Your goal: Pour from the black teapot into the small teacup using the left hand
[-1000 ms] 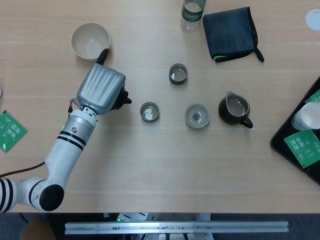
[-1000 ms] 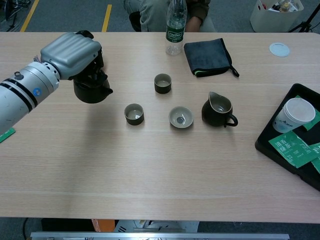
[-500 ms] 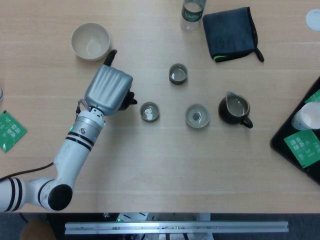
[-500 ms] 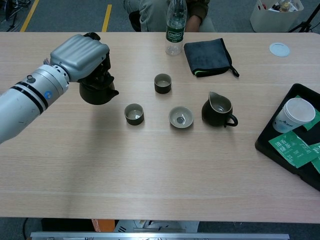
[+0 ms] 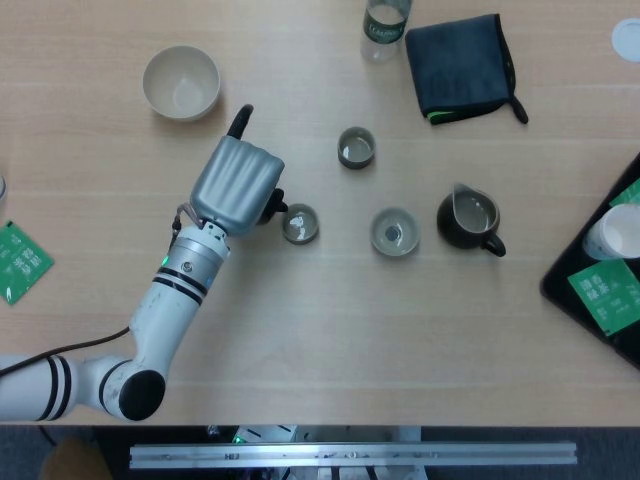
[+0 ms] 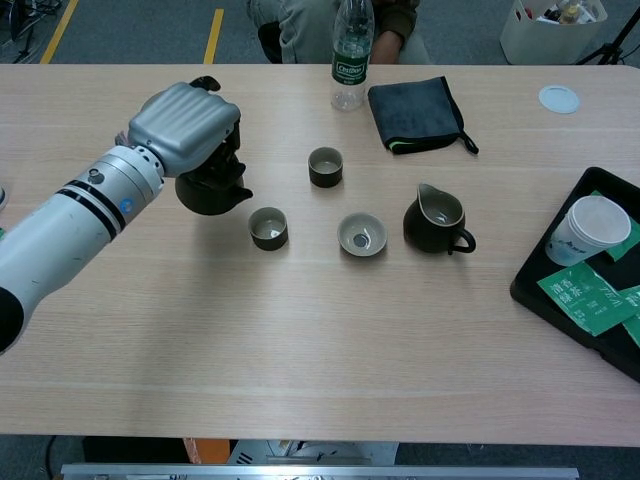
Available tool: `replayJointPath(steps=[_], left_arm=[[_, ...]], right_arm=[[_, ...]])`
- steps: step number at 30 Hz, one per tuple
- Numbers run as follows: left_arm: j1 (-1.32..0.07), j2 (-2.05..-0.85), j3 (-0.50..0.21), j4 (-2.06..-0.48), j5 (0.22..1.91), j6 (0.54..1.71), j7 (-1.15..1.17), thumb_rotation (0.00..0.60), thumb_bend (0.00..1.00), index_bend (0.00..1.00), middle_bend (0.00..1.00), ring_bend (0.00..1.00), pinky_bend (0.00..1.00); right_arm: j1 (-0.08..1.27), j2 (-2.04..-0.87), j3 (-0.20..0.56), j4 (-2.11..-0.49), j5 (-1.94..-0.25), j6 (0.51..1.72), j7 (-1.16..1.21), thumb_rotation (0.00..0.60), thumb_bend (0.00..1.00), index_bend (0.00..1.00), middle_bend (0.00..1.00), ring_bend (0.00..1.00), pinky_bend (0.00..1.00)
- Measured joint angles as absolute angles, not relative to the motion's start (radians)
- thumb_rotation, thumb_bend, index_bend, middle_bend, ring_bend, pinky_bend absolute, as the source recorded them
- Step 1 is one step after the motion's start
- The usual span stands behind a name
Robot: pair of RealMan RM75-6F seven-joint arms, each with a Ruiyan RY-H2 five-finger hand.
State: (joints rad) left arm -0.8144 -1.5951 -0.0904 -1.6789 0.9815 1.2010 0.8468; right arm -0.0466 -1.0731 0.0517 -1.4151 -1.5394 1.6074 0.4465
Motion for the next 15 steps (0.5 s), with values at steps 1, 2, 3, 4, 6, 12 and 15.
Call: replayJointPath(steps=[1,2,3,4,6,12,15], left_arm=[[-0.815,-1.601,-0.089,-1.673,0.988,1.201,0.847,0.512,0.41,0.93,1.00,0.82,0.11],[-0.815,-1.609,-0.088,-1.664,0.997,1.200,0.845,0.512,0.41,0.93,1.00,0.82,0.11],[-0.815,-1.614,-0.087,-1.658,1.004,1.200,0.844,0.513,0.41,0.93,1.00,0.82,0.11],[-0.815,-1.619,-0.087,-1.652,1.010,1.200,0.843,0.514,0.41,0.93,1.00,0.82,0.11],[-0.814,-1.629,-0.085,-1.639,1.025,1.200,0.841,0.514,0.41,0.93,1.00,0.82,0.11],[-0.811,-1.660,-0.082,-1.610,1.055,1.205,0.845,0.521,0.41,0.92,1.00,0.82,0.11],[-0.807,-1.674,-0.081,-1.594,1.072,1.211,0.846,0.528,0.41,0.92,1.00,0.82,0.11]], right_arm=[[-0.047,-1.073,0.052,-1.415,-1.538,1.607,0.447,0.600,0.00,0.36,0.39,0.23,0.23],[-0.048,-1.073,0.052,-1.414,-1.537,1.607,0.447,0.600,0.00,0.36,0.39,0.23,0.23],[-0.049,-1.072,0.052,-1.414,-1.536,1.607,0.448,0.600,0.00,0.36,0.39,0.23,0.23],[-0.049,-1.072,0.052,-1.413,-1.535,1.607,0.448,0.600,0.00,0.36,0.39,0.23,0.23],[-0.050,-1.072,0.053,-1.412,-1.533,1.606,0.450,0.600,0.00,0.36,0.39,0.23,0.23],[-0.049,-1.073,0.054,-1.408,-1.531,1.603,0.453,0.600,0.00,0.36,0.39,0.23,0.23],[-0.049,-1.073,0.055,-1.406,-1.529,1.602,0.454,0.600,0.00,0.36,0.39,0.23,0.23]])
